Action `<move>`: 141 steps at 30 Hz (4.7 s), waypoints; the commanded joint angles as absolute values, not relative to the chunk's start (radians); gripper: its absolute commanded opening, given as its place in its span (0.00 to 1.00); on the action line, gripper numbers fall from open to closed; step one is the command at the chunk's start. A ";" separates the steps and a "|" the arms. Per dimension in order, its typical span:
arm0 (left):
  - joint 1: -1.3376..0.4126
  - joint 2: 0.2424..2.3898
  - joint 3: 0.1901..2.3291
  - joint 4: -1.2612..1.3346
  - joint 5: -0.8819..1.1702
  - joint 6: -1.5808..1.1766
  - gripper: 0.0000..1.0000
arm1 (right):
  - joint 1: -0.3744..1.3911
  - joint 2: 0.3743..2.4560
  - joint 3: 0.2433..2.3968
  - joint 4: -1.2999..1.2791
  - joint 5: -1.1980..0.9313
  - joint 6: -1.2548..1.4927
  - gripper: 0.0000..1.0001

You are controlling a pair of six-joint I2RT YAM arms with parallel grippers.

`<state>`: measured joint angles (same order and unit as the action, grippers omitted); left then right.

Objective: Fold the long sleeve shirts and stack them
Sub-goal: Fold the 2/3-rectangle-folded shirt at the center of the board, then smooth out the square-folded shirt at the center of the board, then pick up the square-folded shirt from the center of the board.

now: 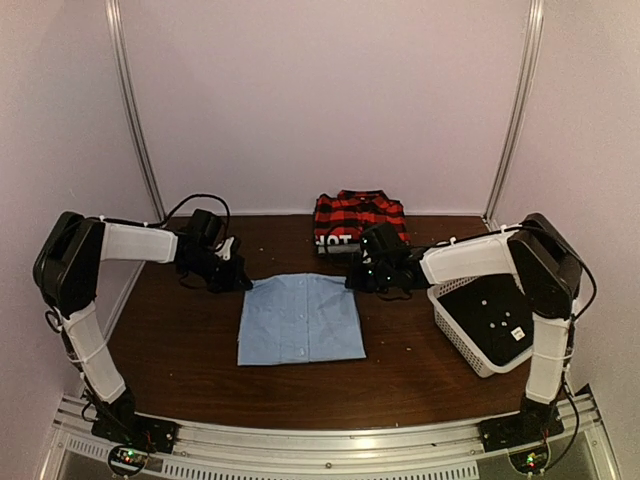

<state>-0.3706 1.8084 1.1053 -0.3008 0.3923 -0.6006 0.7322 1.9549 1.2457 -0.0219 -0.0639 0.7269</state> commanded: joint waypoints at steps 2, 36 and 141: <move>-0.360 1.879 1.183 -0.280 0.409 -0.546 0.00 | 0.700 2.044 1.319 -0.028 -0.098 0.692 0.00; -0.566 1.885 1.281 -0.286 0.226 -0.609 0.22 | 0.801 2.139 1.587 -0.245 -0.066 0.447 0.35; -0.531 1.694 0.745 -0.151 0.361 -0.765 0.11 | 0.782 1.756 1.129 -0.250 -0.049 0.558 0.39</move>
